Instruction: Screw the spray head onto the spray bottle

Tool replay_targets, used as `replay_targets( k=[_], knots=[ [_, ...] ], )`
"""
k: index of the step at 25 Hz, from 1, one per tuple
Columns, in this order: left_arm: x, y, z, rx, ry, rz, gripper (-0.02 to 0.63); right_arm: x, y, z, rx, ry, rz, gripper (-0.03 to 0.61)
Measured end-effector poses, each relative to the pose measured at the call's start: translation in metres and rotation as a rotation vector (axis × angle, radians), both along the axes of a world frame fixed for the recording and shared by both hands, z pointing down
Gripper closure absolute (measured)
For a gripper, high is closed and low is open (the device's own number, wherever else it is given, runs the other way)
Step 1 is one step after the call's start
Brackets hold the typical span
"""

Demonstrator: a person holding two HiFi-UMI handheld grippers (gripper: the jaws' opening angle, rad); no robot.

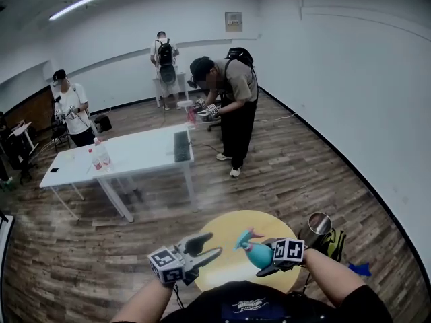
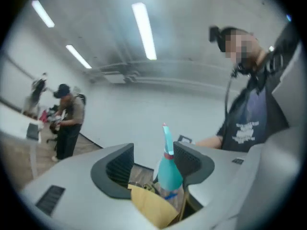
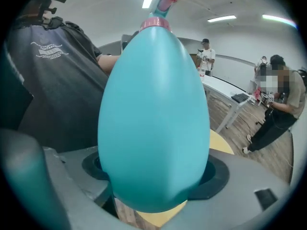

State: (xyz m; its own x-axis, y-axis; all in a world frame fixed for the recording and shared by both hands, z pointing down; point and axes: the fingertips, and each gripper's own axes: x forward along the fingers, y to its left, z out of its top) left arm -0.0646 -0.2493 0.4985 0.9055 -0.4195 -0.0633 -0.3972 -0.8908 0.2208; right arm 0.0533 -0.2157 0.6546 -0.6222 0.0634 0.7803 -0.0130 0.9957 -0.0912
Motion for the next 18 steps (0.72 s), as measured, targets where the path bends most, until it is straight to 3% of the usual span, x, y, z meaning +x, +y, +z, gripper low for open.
replay_targets(
  k=[2, 3, 5, 8, 11, 12, 14, 16, 18],
  knots=[
    [-0.039, -0.01, 0.004, -0.152, 0.187, -0.118, 0.322, 0.012, -0.005, 0.008, -0.006, 0.01, 0.046, 0.141],
    [-0.05, -0.013, 0.007, -0.201, 0.229, -0.147, 0.322, 0.016, -0.006, 0.01, -0.006, 0.018, 0.057, 0.141],
    [-0.048, -0.011, 0.012, -0.218, 0.192, -0.12, 0.307, 0.016, -0.007, 0.012, 0.002, 0.034, 0.05, 0.141],
    [0.005, 0.003, 0.018, -0.093, -0.058, 0.063, 0.276, -0.003, -0.003, 0.008, 0.047, 0.066, -0.021, 0.141],
    [0.066, 0.027, 0.022, 0.098, -0.337, 0.281, 0.283, -0.027, 0.005, 0.003, 0.081, 0.087, -0.11, 0.141],
    [0.079, 0.038, 0.024, 0.191, -0.427, 0.351, 0.387, -0.03, 0.009, 0.004, 0.085, 0.098, -0.14, 0.141],
    [0.09, 0.056, 0.03, 0.377, -0.599, 0.453, 0.416, -0.028, 0.019, 0.008, 0.071, 0.121, -0.195, 0.14],
    [0.09, 0.065, 0.033, 0.466, -0.692, 0.505, 0.417, -0.025, 0.031, 0.009, 0.038, 0.118, -0.227, 0.14],
    [0.089, 0.071, 0.031, 0.518, -0.726, 0.539, 0.417, -0.028, 0.037, 0.007, 0.04, 0.112, -0.242, 0.143]
  ],
)
